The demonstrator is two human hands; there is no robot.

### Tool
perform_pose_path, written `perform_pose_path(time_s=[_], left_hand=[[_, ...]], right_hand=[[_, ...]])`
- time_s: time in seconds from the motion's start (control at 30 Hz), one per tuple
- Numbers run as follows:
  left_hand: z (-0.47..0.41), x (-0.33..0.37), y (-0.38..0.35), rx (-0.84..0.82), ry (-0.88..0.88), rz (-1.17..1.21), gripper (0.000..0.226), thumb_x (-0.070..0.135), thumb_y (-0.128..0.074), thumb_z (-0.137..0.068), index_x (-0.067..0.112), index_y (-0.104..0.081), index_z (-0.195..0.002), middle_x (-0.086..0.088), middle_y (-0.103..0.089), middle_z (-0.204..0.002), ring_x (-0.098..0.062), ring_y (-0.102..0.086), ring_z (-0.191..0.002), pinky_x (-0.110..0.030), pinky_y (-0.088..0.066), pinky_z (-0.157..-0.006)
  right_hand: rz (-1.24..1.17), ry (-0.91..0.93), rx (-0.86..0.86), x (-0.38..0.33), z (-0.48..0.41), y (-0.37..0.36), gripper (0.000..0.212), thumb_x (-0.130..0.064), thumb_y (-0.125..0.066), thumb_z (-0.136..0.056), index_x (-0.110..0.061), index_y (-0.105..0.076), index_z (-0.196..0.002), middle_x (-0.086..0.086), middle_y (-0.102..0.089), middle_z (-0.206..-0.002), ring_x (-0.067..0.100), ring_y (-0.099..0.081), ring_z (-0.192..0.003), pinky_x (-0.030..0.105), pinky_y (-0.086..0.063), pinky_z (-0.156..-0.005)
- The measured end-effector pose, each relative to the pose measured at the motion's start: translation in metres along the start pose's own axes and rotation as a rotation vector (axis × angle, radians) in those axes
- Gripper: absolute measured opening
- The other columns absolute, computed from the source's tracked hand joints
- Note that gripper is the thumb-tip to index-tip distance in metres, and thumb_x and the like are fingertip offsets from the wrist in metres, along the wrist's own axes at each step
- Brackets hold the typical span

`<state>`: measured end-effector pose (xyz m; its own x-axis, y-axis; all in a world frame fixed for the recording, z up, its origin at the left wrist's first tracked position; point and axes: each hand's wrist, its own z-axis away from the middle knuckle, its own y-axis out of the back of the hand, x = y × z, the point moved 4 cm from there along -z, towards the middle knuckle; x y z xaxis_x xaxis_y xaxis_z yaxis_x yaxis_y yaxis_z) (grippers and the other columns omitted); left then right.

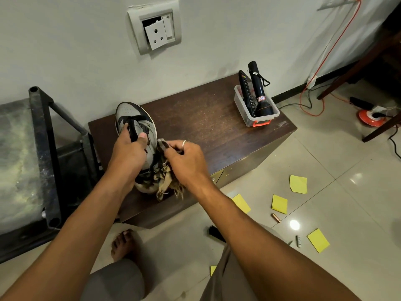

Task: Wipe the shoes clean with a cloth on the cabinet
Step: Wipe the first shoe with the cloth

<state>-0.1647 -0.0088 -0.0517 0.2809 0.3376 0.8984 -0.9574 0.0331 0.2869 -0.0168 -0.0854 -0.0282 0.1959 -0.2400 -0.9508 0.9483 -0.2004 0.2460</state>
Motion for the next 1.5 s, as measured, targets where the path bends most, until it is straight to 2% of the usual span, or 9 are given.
perform_pose_path(time_s=[0.1, 0.27, 0.33, 0.5, 0.93, 1.13, 1.27, 1.37, 1.5], left_hand=[[0.001, 0.000, 0.002, 0.009, 0.000, 0.015, 0.067, 0.055, -0.049, -0.084, 0.038, -0.045, -0.148, 0.004, -0.059, -0.143, -0.022, -0.057, -0.129, -0.050, -0.046, -0.108], [-0.003, -0.003, -0.002, 0.018, -0.013, 0.052, 0.052, 0.040, -0.048, -0.104, 0.032, -0.038, -0.155, 0.001, -0.049, -0.153, -0.021, -0.048, -0.139, -0.048, -0.040, -0.116], [-0.004, -0.004, -0.003, 0.004, -0.013, 0.051, 0.054, 0.044, -0.047, -0.103, 0.035, -0.037, -0.155, 0.002, -0.048, -0.154, -0.021, -0.047, -0.140, -0.048, -0.040, -0.116], [-0.007, -0.005, 0.000, 0.041, -0.021, 0.048, 0.047, 0.042, -0.042, -0.104, 0.037, -0.042, -0.150, 0.001, -0.056, -0.145, -0.023, -0.056, -0.129, -0.049, -0.047, -0.108], [-0.005, -0.002, -0.005, 0.050, -0.039, 0.022, 0.040, 0.032, -0.041, -0.110, 0.026, -0.050, -0.148, 0.001, -0.059, -0.141, -0.019, -0.056, -0.128, -0.041, -0.046, -0.110], [-0.008, -0.004, -0.006, 0.093, -0.042, 0.019, 0.042, 0.038, -0.042, -0.107, 0.032, -0.048, -0.148, 0.002, -0.059, -0.142, -0.020, -0.057, -0.127, -0.045, -0.047, -0.109], [-0.006, -0.005, -0.006, 0.110, -0.057, 0.028, 0.049, 0.045, -0.041, -0.102, 0.033, -0.046, -0.149, 0.004, -0.057, -0.145, -0.020, -0.055, -0.131, -0.047, -0.044, -0.111], [-0.008, -0.007, -0.006, 0.103, -0.043, 0.030, 0.050, 0.047, -0.041, -0.101, 0.034, -0.045, -0.149, 0.004, -0.056, -0.146, -0.020, -0.054, -0.132, -0.047, -0.044, -0.111], [-0.009, -0.009, -0.005, 0.084, -0.027, 0.049, 0.055, 0.052, -0.043, -0.093, 0.037, -0.048, -0.145, 0.004, -0.058, -0.143, -0.021, -0.057, -0.129, -0.048, -0.047, -0.109]], right_hand=[[0.062, 0.102, -0.045, -0.007, 0.002, -0.016, 0.029, -0.015, -0.056, -0.100, -0.017, -0.073, -0.123, -0.003, -0.073, -0.112, 0.005, -0.067, -0.100, 0.025, -0.058, -0.086], [0.050, 0.027, -0.053, -0.004, -0.003, -0.001, 0.023, -0.017, -0.061, -0.097, -0.020, -0.079, -0.109, -0.006, -0.075, -0.082, 0.006, -0.067, -0.070, 0.023, -0.056, -0.062], [0.002, 0.070, -0.012, -0.010, -0.012, 0.000, 0.023, -0.017, -0.060, -0.098, -0.019, -0.079, -0.110, 0.002, -0.078, -0.093, 0.020, -0.071, -0.084, 0.037, -0.061, -0.075], [0.085, 0.200, -0.060, -0.025, -0.025, -0.028, 0.035, -0.007, -0.056, -0.098, -0.016, -0.072, -0.128, -0.001, -0.071, -0.130, 0.005, -0.062, -0.121, 0.012, -0.046, -0.101], [0.078, 0.026, -0.084, 0.004, -0.014, 0.018, 0.023, -0.019, -0.060, -0.094, -0.028, -0.082, -0.097, 0.002, -0.079, -0.091, 0.025, -0.073, -0.085, 0.042, -0.059, -0.074], [0.115, -0.007, -0.114, 0.011, 0.002, -0.010, 0.035, -0.016, -0.056, -0.100, -0.021, -0.070, -0.131, -0.004, -0.075, -0.118, 0.005, -0.069, -0.102, 0.027, -0.059, -0.090], [0.080, -0.047, -0.108, 0.006, 0.017, -0.010, 0.020, -0.016, -0.060, -0.096, -0.020, -0.079, -0.087, -0.007, -0.064, -0.061, 0.007, -0.052, -0.052, 0.026, -0.048, -0.052], [0.043, -0.123, -0.081, 0.013, 0.015, -0.001, 0.044, -0.017, -0.063, -0.090, -0.023, -0.053, -0.048, -0.009, -0.043, -0.047, 0.007, -0.039, -0.047, 0.028, -0.037, -0.053], [-0.006, -0.065, 0.041, 0.012, 0.008, -0.006, 0.023, -0.020, -0.059, -0.097, -0.021, -0.080, -0.105, -0.008, -0.077, -0.094, -0.003, -0.066, -0.080, 0.030, -0.061, -0.076]])
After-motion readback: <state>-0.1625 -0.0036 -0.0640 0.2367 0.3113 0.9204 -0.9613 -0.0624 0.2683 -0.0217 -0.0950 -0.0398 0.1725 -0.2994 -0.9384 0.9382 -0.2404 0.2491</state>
